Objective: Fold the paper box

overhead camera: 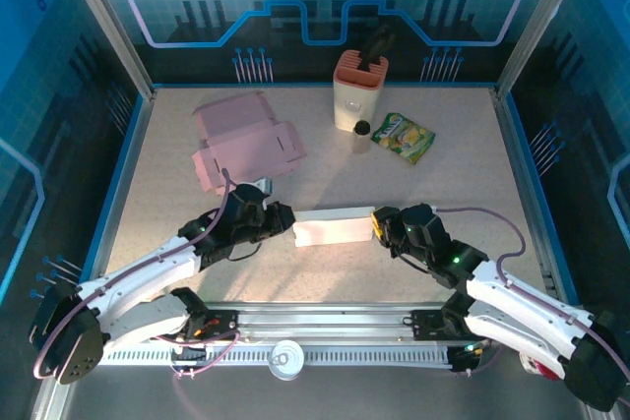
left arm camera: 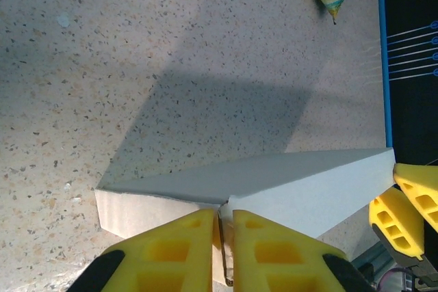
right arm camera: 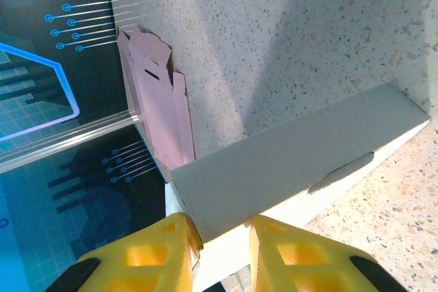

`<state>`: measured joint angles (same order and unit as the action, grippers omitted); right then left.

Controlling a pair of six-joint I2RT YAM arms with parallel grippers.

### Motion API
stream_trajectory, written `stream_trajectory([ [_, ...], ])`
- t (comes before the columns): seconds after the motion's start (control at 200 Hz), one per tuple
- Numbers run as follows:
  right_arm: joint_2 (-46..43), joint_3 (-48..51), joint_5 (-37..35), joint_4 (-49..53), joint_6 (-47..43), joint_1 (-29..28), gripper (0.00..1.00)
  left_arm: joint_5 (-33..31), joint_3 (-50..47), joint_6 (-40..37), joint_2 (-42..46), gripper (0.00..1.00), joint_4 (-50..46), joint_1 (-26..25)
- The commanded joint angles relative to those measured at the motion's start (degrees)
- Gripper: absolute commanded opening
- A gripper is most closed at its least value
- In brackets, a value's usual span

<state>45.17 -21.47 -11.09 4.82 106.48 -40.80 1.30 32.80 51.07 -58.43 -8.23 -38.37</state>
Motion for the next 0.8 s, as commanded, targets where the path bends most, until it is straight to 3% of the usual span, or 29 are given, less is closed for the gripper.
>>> stream_trajectory([
  [0.0, 3.08, 3.31, -0.84, 14.69, 0.16, 0.86, 0.22, 1.54, -4.04, -0.96, -3.25, 0.10, -8.74, -0.33],
  [0.29, 1.61, 2.06, -0.87, 16.93, -0.91, 0.90, 0.18, -0.53, -3.19, -2.25, -2.49, 0.09, -11.01, -3.10],
  [0.415, 0.63, 1.94, -0.77, 17.40, -1.08, 0.92, 0.18, -2.13, -3.35, -1.65, -1.45, 0.18, -12.46, -3.99],
  [0.5, 0.45, 2.05, -0.77, 17.44, -1.09, 0.90, 0.19, -2.36, -3.62, -1.63, -0.64, 0.20, -12.73, -4.03],
  [0.685, -0.29, 1.38, -0.68, 17.14, -2.61, 0.92, 0.25, -1.73, -3.54, -1.36, -0.79, 0.16, -11.87, -4.47],
  [0.795, -1.44, -1.60, -2.27, 20.10, -4.38, -0.17, 0.36, -2.39, -3.31, -0.95, -1.06, 0.15, -11.30, -5.56],
])
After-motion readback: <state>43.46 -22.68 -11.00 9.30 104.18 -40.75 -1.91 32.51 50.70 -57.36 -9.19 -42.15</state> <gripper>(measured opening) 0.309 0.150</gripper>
